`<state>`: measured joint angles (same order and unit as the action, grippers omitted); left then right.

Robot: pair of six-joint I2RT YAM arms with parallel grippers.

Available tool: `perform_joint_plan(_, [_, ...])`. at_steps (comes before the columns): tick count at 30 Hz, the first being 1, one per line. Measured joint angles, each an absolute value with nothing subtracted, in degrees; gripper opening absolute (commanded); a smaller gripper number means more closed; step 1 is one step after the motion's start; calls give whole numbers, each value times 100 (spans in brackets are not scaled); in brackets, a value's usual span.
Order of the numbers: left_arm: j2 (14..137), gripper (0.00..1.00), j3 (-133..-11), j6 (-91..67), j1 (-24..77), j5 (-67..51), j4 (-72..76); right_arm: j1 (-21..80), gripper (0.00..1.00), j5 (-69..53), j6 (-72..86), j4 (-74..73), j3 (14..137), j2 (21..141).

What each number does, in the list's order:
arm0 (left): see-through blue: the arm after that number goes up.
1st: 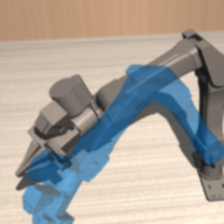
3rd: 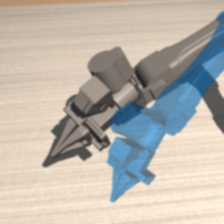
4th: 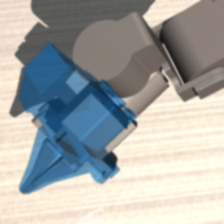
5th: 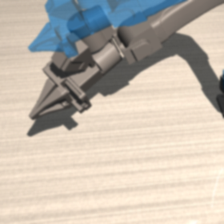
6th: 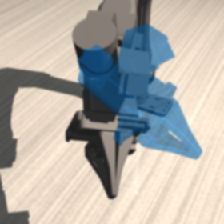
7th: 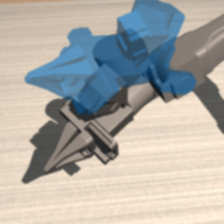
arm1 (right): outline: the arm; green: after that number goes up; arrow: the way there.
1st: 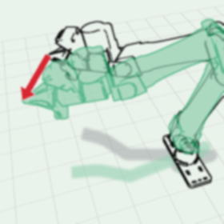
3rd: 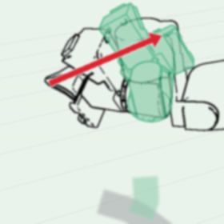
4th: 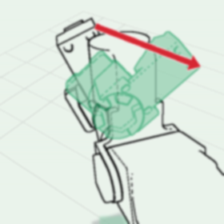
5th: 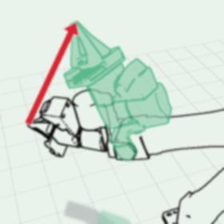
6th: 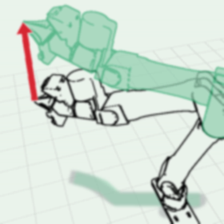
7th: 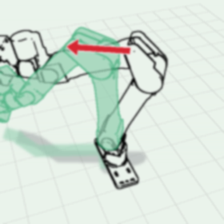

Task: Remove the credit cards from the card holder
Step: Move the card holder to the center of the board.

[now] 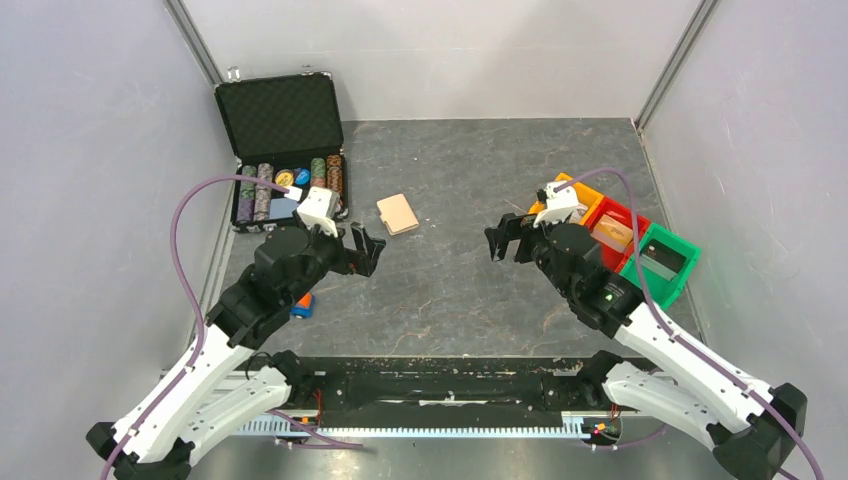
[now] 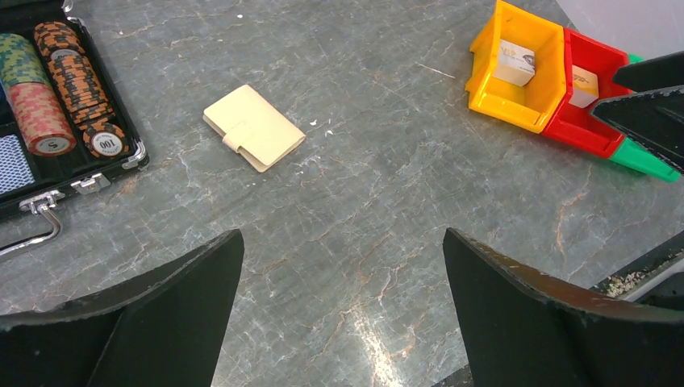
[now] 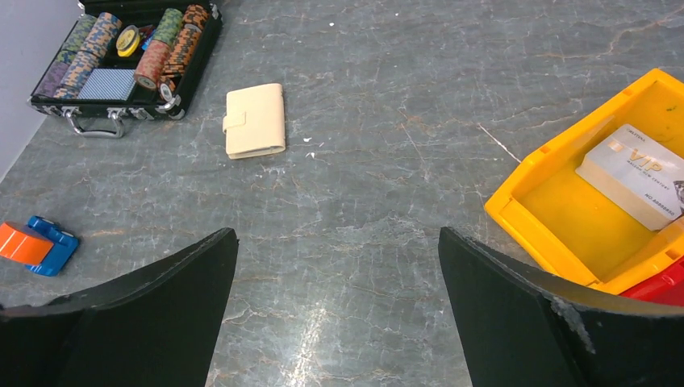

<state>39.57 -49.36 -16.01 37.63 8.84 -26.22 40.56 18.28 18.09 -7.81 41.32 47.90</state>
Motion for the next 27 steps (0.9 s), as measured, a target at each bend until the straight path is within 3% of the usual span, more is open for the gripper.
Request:
perform_joint_plan(20, [4366, 100, -4945, -1951, 3651, 1492, -2792, 4056, 99, 1505, 1769, -499, 3981, 4685])
perform_joint_plan(27, [5203, 92, -4731, -3151, 2950, 1100, -2283, 4056, 96, 1118, 1369, -99, 3472, 4062])
